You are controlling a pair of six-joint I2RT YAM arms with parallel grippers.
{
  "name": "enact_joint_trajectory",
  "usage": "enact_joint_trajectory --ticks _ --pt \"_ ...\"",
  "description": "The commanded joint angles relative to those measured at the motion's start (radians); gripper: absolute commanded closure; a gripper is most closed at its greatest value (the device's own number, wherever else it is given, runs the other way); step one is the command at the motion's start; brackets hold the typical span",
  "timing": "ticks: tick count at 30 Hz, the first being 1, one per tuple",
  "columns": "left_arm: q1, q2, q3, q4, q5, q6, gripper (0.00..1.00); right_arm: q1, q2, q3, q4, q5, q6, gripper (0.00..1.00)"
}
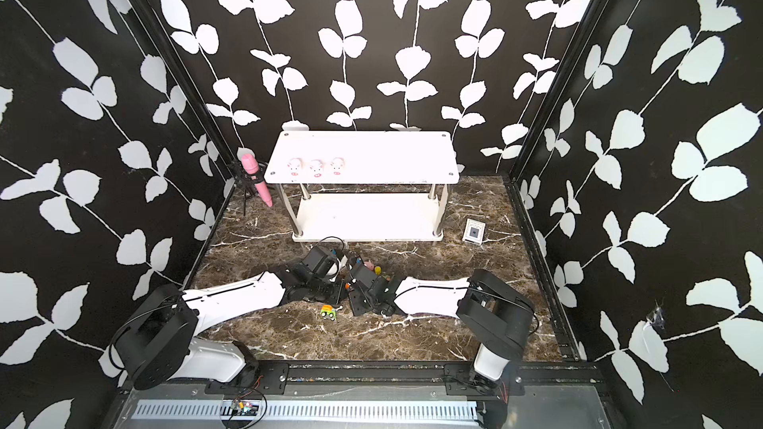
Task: Organize plastic toys on shelves
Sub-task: Pick up the plastic toy at the center of the board.
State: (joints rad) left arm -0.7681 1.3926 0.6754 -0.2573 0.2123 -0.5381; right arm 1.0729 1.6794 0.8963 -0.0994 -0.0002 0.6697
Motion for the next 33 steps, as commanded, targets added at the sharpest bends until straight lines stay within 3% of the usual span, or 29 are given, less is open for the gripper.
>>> enact_joint_trajectory --ticks 1,10,13,22,29,33 --pt "-0.002 0.008 -0.002 -0.005 0.002 0.013 0.87 -0.005 0.025 0.034 0.031 0.017 0.015 0.65" --pt "-0.001 0.014 -0.020 0.012 0.018 0.013 0.87 -0.012 0.070 0.041 0.052 0.009 0.009 0.66" --pt "-0.001 0.014 -0.020 0.017 0.022 0.013 0.87 -0.016 0.081 0.036 0.069 0.011 0.008 0.71" --pt "0.000 -0.043 -0.010 -0.030 -0.013 0.015 0.86 -0.019 0.033 0.011 0.026 0.052 -0.013 1.00" --pt "0.032 -0.202 0.042 -0.171 -0.124 0.053 0.67 -0.018 -0.123 0.017 -0.082 0.063 -0.059 1.00" --pt "0.128 -0.265 0.043 -0.219 -0.137 0.083 0.63 -0.019 -0.215 0.061 -0.175 0.059 -0.098 1.00"
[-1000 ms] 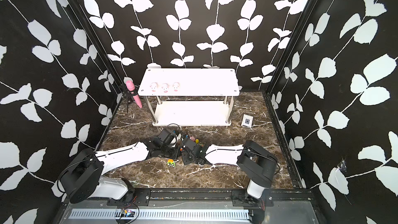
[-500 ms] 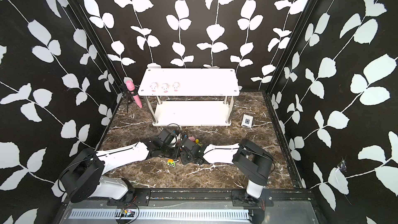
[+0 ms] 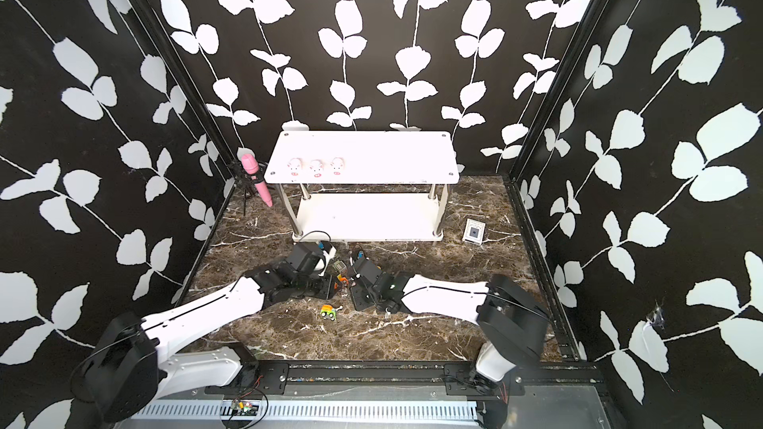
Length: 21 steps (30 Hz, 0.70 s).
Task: Organize plastic toys on shelves
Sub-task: Pick up the plastic toy at the center of the board, then place the plastic toy on the shelf.
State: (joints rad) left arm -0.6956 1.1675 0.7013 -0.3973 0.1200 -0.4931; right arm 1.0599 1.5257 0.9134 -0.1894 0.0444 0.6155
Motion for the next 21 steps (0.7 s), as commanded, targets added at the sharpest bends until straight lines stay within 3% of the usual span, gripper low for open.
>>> enact_joint_trajectory --ticks 1,11,21 --pt "0.075 -0.050 0.017 -0.087 -0.045 0.044 0.63 -0.005 -0.081 0.055 -0.102 0.010 -0.053 1.00" --pt "0.110 -0.123 0.006 -0.133 -0.130 0.096 0.61 -0.033 -0.220 0.303 -0.292 -0.028 -0.180 1.00" --pt "0.110 -0.126 -0.009 -0.114 -0.115 0.117 0.62 -0.149 -0.157 0.644 -0.386 -0.040 -0.270 1.00"
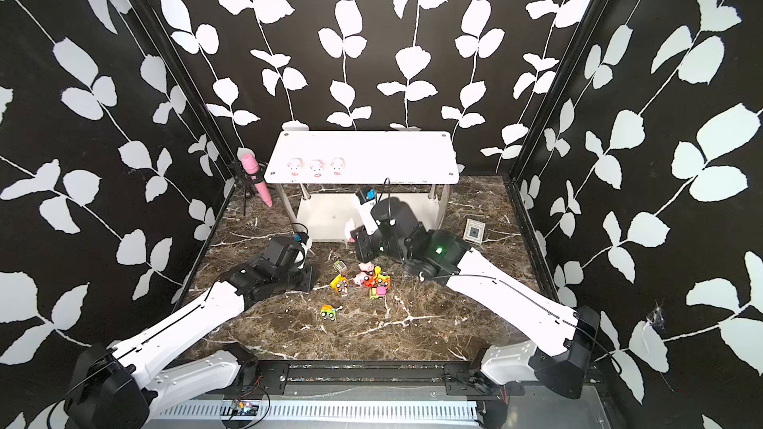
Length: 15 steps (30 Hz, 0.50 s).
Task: Organize plastic toys on shelves
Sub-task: Place the plastic toy on the shelf.
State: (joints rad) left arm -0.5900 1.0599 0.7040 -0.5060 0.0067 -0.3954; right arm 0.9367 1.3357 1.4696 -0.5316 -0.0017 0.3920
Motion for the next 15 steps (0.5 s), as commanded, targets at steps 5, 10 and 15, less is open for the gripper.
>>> enact_joint_trajectory --ticks 5,10,15 --pt "0.004 -0.017 -0.013 0.005 0.018 0.013 0.62 -0.087 0.125 0.256 -0.109 0.001 -0.057 1.00" --pt "0.004 -0.013 -0.016 0.011 0.028 0.006 0.63 -0.134 0.252 0.468 -0.220 -0.010 -0.065 1.00" --pt "0.004 -0.009 -0.015 0.020 0.045 0.001 0.63 -0.159 0.394 0.693 -0.331 -0.003 -0.081 1.00"
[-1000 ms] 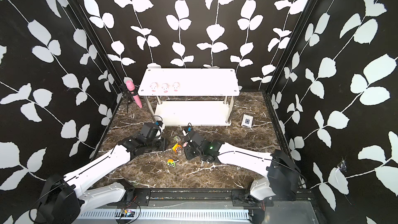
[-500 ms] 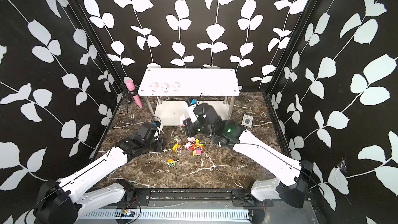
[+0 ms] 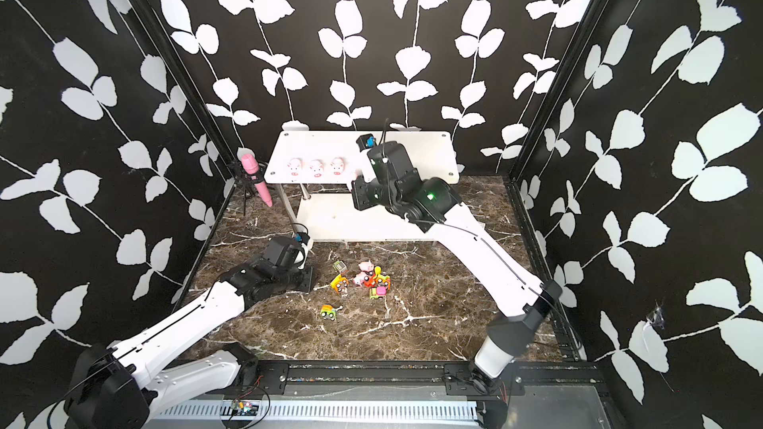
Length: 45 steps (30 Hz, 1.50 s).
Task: Organize plastic toys on shelves
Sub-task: Place the plastic toy on the shelf.
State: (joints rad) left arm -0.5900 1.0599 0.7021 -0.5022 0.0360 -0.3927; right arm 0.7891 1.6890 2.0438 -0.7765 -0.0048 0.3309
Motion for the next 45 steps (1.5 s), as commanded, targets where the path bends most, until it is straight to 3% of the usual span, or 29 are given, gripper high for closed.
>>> enact_joint_trajectory --ticks 1,10,45 --pt "0.004 -0.009 -0.012 0.016 0.015 -0.002 0.63 -0.015 0.070 0.165 -0.116 0.003 -0.021 1.00" --pt "0.004 -0.004 -0.009 0.020 0.021 -0.003 0.64 -0.037 0.233 0.451 -0.279 0.036 -0.011 1.00" --pt "0.005 0.005 -0.023 0.039 0.039 -0.014 0.65 -0.091 0.311 0.490 -0.250 0.003 0.037 0.96"
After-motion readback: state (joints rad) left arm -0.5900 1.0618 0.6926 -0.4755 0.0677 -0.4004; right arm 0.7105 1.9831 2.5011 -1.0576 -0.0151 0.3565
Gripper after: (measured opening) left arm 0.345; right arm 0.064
